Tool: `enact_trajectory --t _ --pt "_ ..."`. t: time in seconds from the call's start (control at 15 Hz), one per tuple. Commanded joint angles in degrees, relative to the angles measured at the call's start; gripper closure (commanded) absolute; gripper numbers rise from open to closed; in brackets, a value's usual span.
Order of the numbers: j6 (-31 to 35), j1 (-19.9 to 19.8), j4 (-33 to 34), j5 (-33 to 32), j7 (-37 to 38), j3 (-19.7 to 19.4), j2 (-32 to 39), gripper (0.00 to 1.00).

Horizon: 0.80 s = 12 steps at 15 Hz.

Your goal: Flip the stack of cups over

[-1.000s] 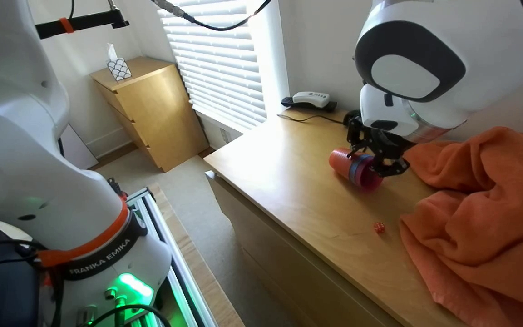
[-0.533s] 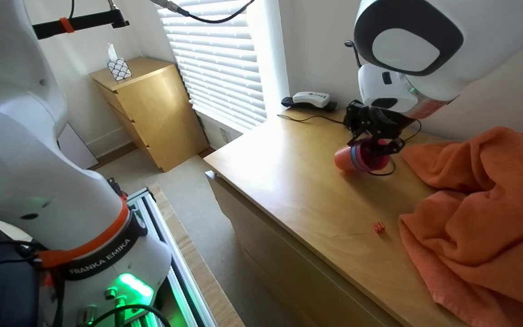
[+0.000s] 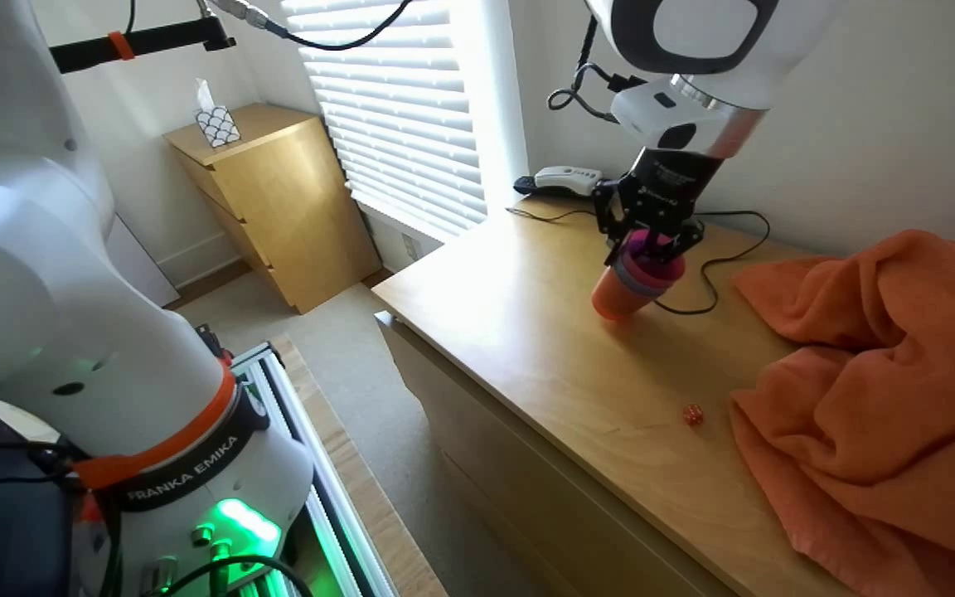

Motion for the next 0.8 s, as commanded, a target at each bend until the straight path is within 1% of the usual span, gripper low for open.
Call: enact_trajectory --t 0.0,0.13,0.27,0.4,0.6,0.67,0.73 --pt "2.35 2.25 -3.3 -9.65 -0.37 0.95 -2.95 0.97" --pt "4.58 3.41 -4.7 -14.57 -0.78 1.51 -4.12 0.97" --pt "9.5 4.4 -6.94 -18.19 -0.25 2.08 -5.32 0.97" --pt "14.77 4.96 -9.23 -20.08 0.35 2.73 -6.18 0.97" --pt "18.18 5.12 -11.68 -20.0 -0.11 3.73 -7.63 0.97" --pt "18.47 4.93 -12.21 -19.26 -0.94 4.17 -8.14 0.62" --pt "19.11 4.76 -12.75 -18.68 -1.59 4.54 -8.67 0.61"
